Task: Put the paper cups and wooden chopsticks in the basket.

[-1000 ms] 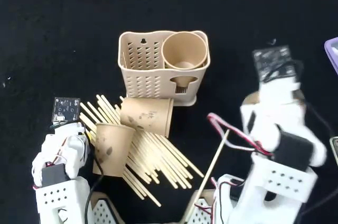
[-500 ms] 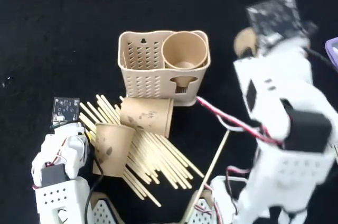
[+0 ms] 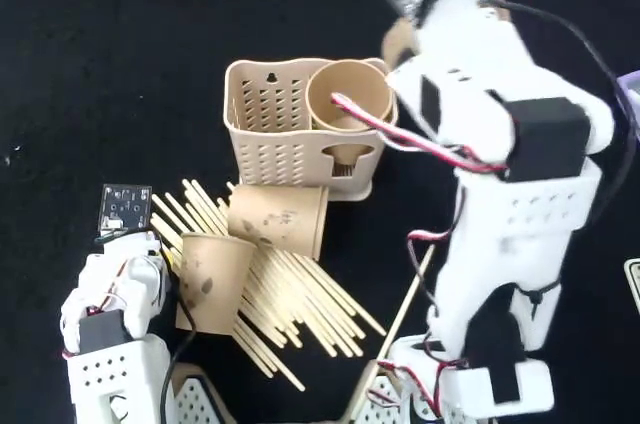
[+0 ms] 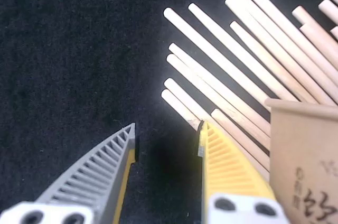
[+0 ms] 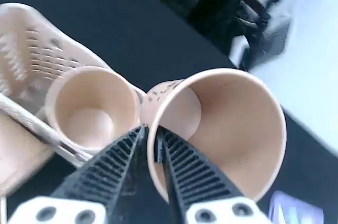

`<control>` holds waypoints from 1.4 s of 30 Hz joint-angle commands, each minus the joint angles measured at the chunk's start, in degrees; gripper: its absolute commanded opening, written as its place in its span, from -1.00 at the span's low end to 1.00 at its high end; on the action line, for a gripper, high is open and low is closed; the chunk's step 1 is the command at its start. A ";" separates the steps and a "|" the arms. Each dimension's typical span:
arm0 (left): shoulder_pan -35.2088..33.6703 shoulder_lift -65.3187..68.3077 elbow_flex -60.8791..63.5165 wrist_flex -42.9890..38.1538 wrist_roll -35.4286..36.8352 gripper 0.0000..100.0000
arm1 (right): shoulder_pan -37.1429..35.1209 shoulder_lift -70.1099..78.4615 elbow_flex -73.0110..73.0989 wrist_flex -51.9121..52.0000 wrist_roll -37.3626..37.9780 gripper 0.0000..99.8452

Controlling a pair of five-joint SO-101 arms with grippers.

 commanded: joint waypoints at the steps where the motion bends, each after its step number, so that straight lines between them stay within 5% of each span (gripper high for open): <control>1: 0.04 -0.35 1.89 0.09 -0.18 -0.60 | -3.25 1.10 -4.88 1.93 -0.62 -0.98; 13: 0.04 -0.18 1.89 0.09 -0.18 -0.60 | -9.41 1.80 5.23 1.93 -0.44 -0.98; 42: 0.04 0.00 1.89 0.09 -0.18 -0.60 | -9.58 -2.68 11.82 2.11 -0.35 -0.98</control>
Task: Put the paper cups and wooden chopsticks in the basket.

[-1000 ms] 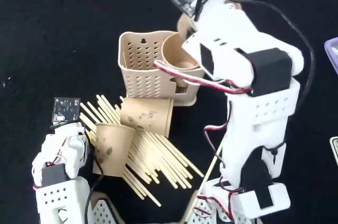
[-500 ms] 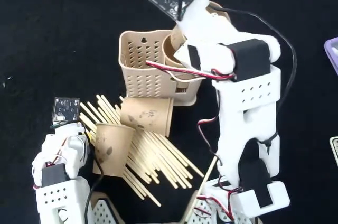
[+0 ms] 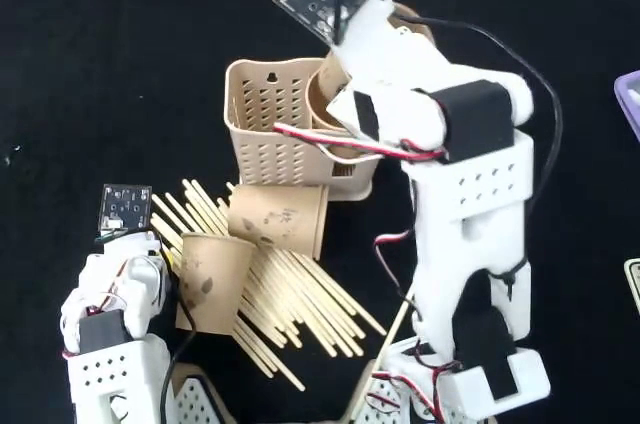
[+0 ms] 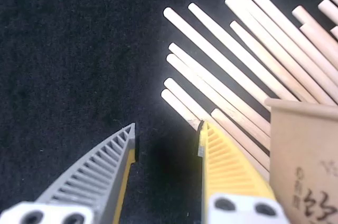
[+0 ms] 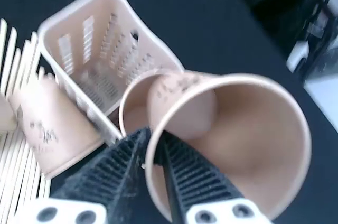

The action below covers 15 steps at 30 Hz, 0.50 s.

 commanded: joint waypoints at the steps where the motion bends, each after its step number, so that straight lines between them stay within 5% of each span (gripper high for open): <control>1: 0.04 -0.09 1.89 0.09 -0.18 -0.60 | -0.97 -2.68 1.98 2.02 -0.26 -0.98; 15: 0.04 -0.09 1.89 0.09 -0.18 -0.60 | -1.05 -2.68 19.03 -3.34 4.13 -0.97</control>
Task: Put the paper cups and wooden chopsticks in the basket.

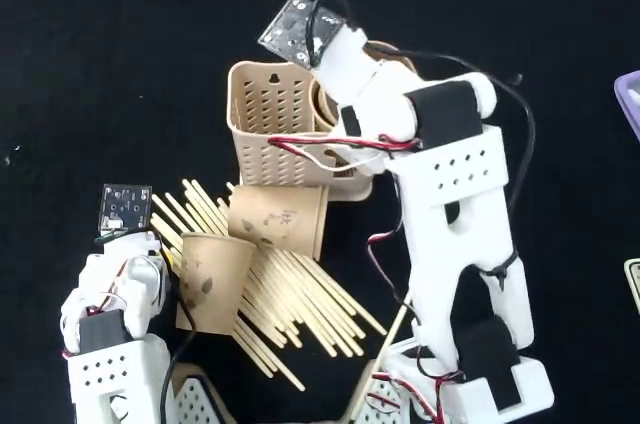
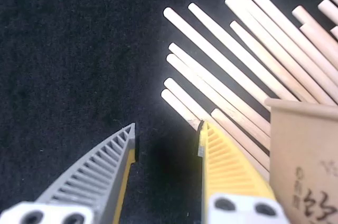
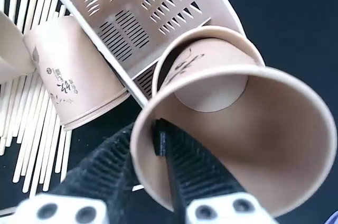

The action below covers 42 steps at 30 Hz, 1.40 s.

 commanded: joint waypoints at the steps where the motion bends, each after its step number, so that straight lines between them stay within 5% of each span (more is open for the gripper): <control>1: 0.04 -0.09 1.89 0.09 -0.18 -0.60 | -0.70 -1.27 3.38 -3.34 0.26 -0.95; 7: 0.04 -0.09 1.89 0.09 -0.18 -0.60 | -0.79 -1.36 5.58 -8.26 -0.97 -0.45; 25: 0.04 -0.18 1.89 0.09 -0.18 -0.60 | -6.33 -16.40 -2.77 -1.93 -9.93 -0.55; 42: -0.04 -0.62 1.89 -2.73 -0.44 -0.59 | -11.08 -48.04 35.82 -0.18 -9.67 -0.57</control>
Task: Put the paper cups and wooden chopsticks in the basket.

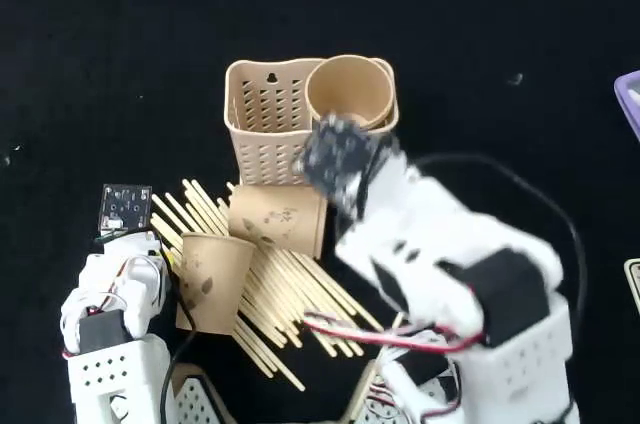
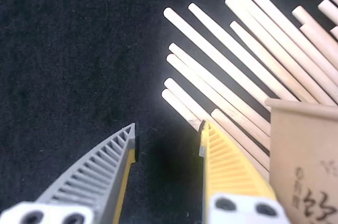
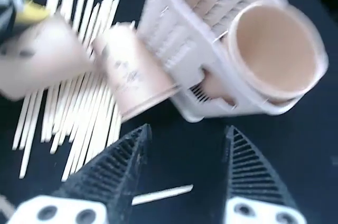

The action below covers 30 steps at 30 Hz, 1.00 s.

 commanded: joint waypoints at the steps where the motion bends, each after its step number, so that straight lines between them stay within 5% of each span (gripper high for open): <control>1: -0.92 -0.62 1.80 -5.01 -0.53 -0.59 | -1.32 -9.45 7.34 -1.05 -0.09 -0.57; 7: -13.67 -0.62 -8.40 -13.19 -0.09 -0.59 | 0.97 -26.42 19.65 -5.27 -0.44 -0.58; 14: -14.11 0.88 -36.09 -0.70 7.21 -0.60 | 23.30 -41.01 40.66 -19.08 -0.62 -0.58; 21: -2.95 17.41 -56.48 9.41 10.81 -0.59 | 40.70 -49.10 61.41 -32.70 -7.03 -0.58; 27: 7.96 42.11 -66.42 24.00 9.32 -0.55 | 42.20 -53.67 70.29 -33.23 -17.32 -0.58; 30: 12.44 53.45 -71.08 32.70 8.09 -0.33 | 42.73 -55.52 71.60 -32.97 -16.70 -0.58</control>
